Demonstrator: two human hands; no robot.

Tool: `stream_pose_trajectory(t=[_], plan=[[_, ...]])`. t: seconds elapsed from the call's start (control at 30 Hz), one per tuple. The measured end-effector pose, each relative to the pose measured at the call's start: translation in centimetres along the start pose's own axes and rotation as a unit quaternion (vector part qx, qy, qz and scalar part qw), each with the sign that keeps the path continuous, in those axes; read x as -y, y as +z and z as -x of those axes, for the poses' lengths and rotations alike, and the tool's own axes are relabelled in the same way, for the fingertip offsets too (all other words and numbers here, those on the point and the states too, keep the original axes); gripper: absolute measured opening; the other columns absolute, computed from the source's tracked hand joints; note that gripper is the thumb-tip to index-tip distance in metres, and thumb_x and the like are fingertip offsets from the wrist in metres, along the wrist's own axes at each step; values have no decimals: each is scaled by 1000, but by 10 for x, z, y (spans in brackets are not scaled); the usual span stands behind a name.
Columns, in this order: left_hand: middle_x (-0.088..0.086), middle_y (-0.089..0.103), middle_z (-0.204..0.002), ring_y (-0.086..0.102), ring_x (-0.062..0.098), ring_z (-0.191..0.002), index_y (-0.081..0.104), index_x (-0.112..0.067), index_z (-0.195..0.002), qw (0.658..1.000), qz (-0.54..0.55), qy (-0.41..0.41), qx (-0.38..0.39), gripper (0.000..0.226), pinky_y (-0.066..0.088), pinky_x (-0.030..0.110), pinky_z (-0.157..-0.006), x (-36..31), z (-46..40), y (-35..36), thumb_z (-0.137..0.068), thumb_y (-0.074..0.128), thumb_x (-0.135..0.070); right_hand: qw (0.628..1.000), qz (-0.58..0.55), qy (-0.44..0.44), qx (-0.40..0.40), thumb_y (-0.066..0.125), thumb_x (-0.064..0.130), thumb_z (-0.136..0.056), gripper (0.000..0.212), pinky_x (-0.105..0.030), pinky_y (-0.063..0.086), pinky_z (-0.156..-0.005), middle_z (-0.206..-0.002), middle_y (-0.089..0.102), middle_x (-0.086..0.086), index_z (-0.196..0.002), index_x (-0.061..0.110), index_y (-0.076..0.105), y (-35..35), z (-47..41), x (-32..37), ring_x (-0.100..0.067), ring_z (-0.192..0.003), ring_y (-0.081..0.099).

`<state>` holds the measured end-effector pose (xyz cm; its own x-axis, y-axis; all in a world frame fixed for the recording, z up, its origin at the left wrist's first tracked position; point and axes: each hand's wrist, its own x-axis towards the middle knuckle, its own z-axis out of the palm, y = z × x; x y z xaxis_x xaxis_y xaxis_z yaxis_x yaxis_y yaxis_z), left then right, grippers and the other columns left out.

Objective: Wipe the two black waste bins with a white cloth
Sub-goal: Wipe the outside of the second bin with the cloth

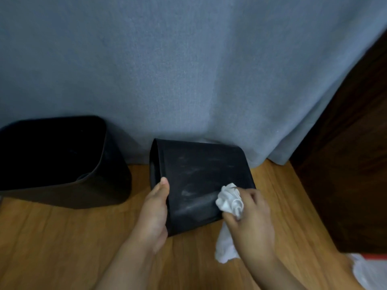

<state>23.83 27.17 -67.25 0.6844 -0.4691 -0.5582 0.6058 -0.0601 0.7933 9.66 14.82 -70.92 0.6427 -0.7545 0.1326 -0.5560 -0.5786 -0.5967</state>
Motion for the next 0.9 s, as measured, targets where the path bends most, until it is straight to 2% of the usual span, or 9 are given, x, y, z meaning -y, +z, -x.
stream_pose_trajectory(t=[0.2, 0.27, 0.4, 0.47, 0.57, 0.63, 0.77, 0.83, 0.9], plan=[[18, 72, -115, 68, 32, -108, 64, -6, -122, 999, 24, -17, -16, 48, 52, 42, -94, 0, -1, 0, -105, 34, -39, 977, -20, -187, 102, 57, 42, -65, 45, -21, 47, -68, -107, 46, 14, -110, 37, 57, 12, 18, 36, -8, -93, 46], [16, 72, -117, 68, 30, -109, 63, -9, -124, 1000, 23, -13, -15, 47, 52, 41, -91, 1, -2, -6, -104, 34, -39, 988, -15, -143, 65, 55, 40, -67, 45, -24, 47, -70, -107, 49, 10, -111, 33, 59, 11, 11, 13, -11, -93, 50], [4, 73, -118, 68, 22, -110, 62, -20, -127, 1000, 13, -12, -5, 45, 52, 36, -87, 4, -3, -10, -102, 34, -46, 995, -16, 95, -33, 64, 29, -75, 39, -28, 47, -71, -108, 49, 7, -113, 24, 57, 1, -5, -26, -15, -97, 54], [4, 73, -116, 70, 22, -107, 62, -20, -127, 1000, 14, -9, -6, 45, 53, 35, -83, 4, -3, -9, -103, 34, -45, 997, -37, 57, -19, 60, 32, -75, 42, -27, 47, -76, -109, 49, 6, -115, 24, 58, 5, 2, -11, -12, -98, 53], [8, 73, -115, 71, 23, -103, 61, -18, -125, 999, 21, -13, -20, 43, 54, 36, -80, 2, -3, -8, -104, 34, -42, 991, -91, -67, 74, 56, 39, -71, 43, -18, 44, -82, -109, 51, 12, -113, 31, 60, 15, 20, 8, -4, -97, 53], [8, 72, -118, 69, 24, -107, 61, -18, -126, 999, 21, -18, -18, 43, 52, 39, -87, 1, -3, -10, -103, 34, -43, 993, -94, -53, 54, 59, 38, -71, 40, -18, 44, -82, -108, 50, 13, -110, 34, 57, 13, 15, -7, -2, -96, 52], [4, 72, -118, 67, 23, -110, 60, -23, -127, 1000, 22, -19, -10, 42, 52, 38, -88, 2, -2, -13, -102, 36, -46, 988, -47, 142, -34, 64, 27, -79, 41, -30, 49, -80, -112, 47, 8, -118, 26, 53, 7, -4, -37, -10, -98, 53], [5, 71, -119, 67, 24, -110, 60, -22, -129, 1000, 23, -17, -13, 43, 52, 37, -85, 2, -3, -12, -103, 36, -45, 994, -47, 95, -6, 57, 32, -79, 35, -30, 49, -80, -110, 49, 8, -113, 25, 54, 12, 1, -21, -7, -95, 52], [9, 71, -119, 67, 25, -108, 59, -18, -130, 999, 26, -19, -21, 44, 52, 38, -83, 2, -6, -11, -103, 35, -43, 995, -64, -3, 81, 46, 44, -73, 42, -26, 47, -82, -110, 48, 11, -112, 30, 54, 18, 16, 2, -4, -95, 49]])
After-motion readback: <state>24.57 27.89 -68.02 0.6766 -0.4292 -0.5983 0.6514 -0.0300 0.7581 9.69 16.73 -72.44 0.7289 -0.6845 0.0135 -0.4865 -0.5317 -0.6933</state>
